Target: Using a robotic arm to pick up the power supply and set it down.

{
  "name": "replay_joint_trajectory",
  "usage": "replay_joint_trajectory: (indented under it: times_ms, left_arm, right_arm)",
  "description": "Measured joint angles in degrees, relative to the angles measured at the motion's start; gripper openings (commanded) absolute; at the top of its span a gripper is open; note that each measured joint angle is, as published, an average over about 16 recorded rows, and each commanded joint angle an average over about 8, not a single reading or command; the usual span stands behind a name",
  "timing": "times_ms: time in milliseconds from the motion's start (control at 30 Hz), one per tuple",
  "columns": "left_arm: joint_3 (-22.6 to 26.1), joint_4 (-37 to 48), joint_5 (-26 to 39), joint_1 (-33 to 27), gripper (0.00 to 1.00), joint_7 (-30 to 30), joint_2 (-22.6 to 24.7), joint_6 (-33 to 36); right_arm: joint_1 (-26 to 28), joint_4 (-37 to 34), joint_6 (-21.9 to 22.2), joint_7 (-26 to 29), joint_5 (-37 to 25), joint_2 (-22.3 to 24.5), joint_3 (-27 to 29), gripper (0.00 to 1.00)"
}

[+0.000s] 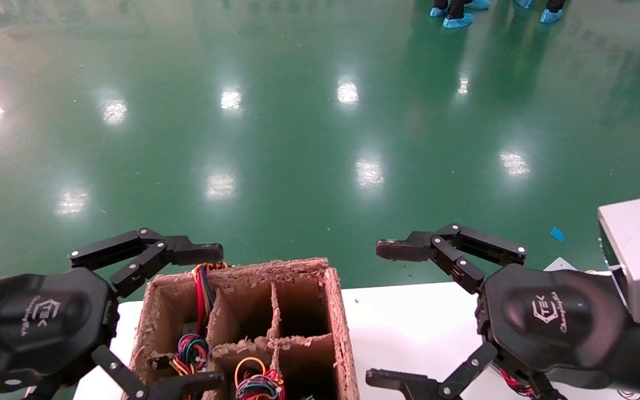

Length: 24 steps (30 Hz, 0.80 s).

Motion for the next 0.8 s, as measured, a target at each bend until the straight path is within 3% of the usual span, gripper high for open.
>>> replay_joint_trajectory:
  times_ms: [500,767,800]
  left_arm:
    - [0.00,0.00,0.00,0.00,1.00,0.00,0.00,0.00]
    - [0.00,0.01,0.00,0.00,0.00,0.01,0.00,0.00]
    - [0.00,0.01,0.00,-0.01,0.00,0.01,0.00,0.01]
  right_arm:
    - [0.01,0.00,-0.01,0.00,0.00,0.00,-0.01,1.00]
    - [-0.07,-0.13,-0.13,-0.24,-0.09,0.03,-0.02,1.00]
    - [-0.10,-0.21,-0.12,-0.31,-0.13,0.02,-0.03,1.00]
